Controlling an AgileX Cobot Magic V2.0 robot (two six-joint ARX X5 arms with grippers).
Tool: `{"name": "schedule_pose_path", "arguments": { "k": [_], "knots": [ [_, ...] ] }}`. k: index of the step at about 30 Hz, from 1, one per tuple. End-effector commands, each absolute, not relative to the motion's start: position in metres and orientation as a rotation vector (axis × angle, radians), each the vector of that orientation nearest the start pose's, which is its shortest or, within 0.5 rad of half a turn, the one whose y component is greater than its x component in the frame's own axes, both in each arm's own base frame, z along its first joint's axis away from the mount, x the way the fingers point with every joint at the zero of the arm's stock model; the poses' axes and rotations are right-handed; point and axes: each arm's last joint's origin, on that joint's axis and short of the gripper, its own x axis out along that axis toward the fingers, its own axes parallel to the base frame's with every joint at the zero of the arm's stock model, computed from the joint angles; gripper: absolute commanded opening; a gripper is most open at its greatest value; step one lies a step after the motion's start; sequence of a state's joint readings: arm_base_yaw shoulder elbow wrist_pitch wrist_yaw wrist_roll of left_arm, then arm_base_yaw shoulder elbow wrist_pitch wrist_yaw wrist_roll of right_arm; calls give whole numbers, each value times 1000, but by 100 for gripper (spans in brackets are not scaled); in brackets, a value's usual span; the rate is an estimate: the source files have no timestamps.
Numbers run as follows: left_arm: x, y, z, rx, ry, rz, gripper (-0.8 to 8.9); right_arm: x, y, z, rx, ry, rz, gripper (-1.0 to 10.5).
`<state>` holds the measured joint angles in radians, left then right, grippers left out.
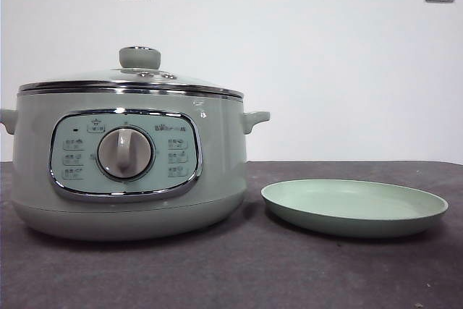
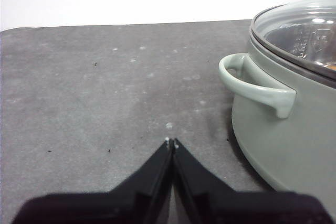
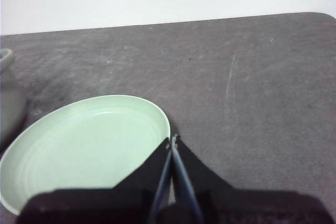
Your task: Take the corn out from the steamer,put the corn on the plate,close the lid
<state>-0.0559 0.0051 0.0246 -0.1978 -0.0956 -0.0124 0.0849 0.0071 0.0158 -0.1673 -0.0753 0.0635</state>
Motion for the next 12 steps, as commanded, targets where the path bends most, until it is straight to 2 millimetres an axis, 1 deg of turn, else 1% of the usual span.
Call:
{"name": "schedule_pose_path", "arguments": {
  "k": [1, 5, 8, 12],
  "knots": [
    [95, -3, 148, -83, 187, 24, -3, 96, 10, 148, 172, 194, 146, 1],
    [95, -7, 148, -310, 205, -102, -3, 96, 11, 148, 345, 207, 130, 1],
    [95, -10, 149, -386, 218, -171, -3, 96, 11, 148, 440, 213, 120, 1],
    [95, -11, 150, -429, 228, -216, -4, 96, 11, 148, 461, 215, 122, -3]
  ]
}}
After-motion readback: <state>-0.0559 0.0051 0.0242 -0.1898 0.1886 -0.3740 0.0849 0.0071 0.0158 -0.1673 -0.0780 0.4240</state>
